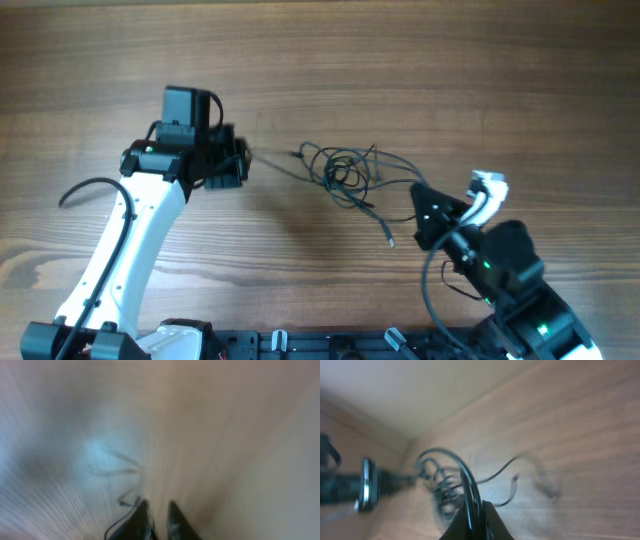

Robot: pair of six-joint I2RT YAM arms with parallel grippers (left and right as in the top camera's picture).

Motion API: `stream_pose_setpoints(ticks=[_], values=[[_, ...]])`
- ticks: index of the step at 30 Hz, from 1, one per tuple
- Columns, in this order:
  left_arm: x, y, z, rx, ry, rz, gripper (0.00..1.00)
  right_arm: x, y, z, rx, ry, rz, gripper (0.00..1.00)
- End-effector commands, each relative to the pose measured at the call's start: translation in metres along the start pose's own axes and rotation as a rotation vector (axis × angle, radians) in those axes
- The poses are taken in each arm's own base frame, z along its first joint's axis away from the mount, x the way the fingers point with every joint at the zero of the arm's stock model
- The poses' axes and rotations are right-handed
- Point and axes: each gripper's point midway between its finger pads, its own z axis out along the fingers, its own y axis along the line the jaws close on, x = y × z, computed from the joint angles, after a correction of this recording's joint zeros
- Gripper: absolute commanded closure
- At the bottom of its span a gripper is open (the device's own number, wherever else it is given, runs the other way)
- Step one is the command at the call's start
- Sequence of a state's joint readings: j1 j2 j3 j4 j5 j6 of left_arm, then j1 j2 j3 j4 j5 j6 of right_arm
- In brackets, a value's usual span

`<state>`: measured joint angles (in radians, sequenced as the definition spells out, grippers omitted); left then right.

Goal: Untangle cables

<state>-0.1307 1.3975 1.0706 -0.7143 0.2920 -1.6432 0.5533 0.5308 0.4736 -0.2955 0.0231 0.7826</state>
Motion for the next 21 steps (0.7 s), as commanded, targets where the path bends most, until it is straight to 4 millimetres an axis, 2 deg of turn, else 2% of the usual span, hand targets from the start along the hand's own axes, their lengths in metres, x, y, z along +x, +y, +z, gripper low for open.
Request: stream_pose_setpoints(ticks=[1, 3, 4, 6, 8, 10, 12, 15, 17, 18, 19, 20, 21], values=[[0.070, -0.043, -0.022, 0.319, 0.322, 0.878, 0.69, 0.023, 0.010, 0.022, -0.053, 0.144, 0.038, 0.95], [0.095, -0.043, -0.033, 0.423, 0.428, 1.065, 0.48, 0.025, 0.023, 0.033, -0.109, 0.164, 0.069, 0.95], [0.104, -0.038, -0.034, 0.440, 0.457, 1.142, 0.34, 0.023, 0.030, 0.040, -0.141, 0.167, 0.096, 0.96], [0.109, -0.027, -0.030, 0.414, 0.470, 1.190, 0.13, 0.022, 0.035, 0.053, -0.161, 0.167, 0.151, 0.95], [0.107, -0.014, -0.022, 0.341, 0.450, 1.197, 0.08, 0.030, 0.027, 0.069, -0.123, 0.202, 0.262, 0.96], [0.100, 0.000, -0.011, 0.232, 0.394, 1.167, 0.07, 0.054, 0.013, 0.085, -0.058, 0.292, 0.359, 0.96], [0.092, 0.013, -0.004, 0.132, 0.345, 1.115, 0.07, 0.074, 0.005, 0.096, -0.036, 0.369, 0.369, 0.95], [0.086, 0.025, 0.001, 0.059, 0.296, 1.124, 0.07, 0.091, -0.010, 0.103, 0.021, 0.416, 0.375, 0.95], [0.084, 0.027, 0.003, 0.040, 0.276, 1.129, 0.08, 0.095, -0.014, 0.104, 0.036, 0.430, 0.361, 0.80], [0.084, 0.027, 0.003, 0.038, 0.274, 1.130, 0.07, 0.094, -0.013, 0.104, 0.021, 0.427, 0.313, 0.48], [0.084, 0.027, 0.003, 0.039, 0.274, 1.131, 0.08, 0.091, -0.011, 0.104, 0.002, 0.416, 0.264, 0.05], [0.084, 0.027, 0.003, 0.038, 0.274, 1.131, 0.07, 0.085, -0.010, 0.103, -0.005, 0.391, 0.225, 0.00], [0.084, 0.027, 0.003, 0.037, 0.270, 1.131, 0.07, 0.077, -0.011, 0.102, -0.007, 0.361, 0.196, 0.00]])
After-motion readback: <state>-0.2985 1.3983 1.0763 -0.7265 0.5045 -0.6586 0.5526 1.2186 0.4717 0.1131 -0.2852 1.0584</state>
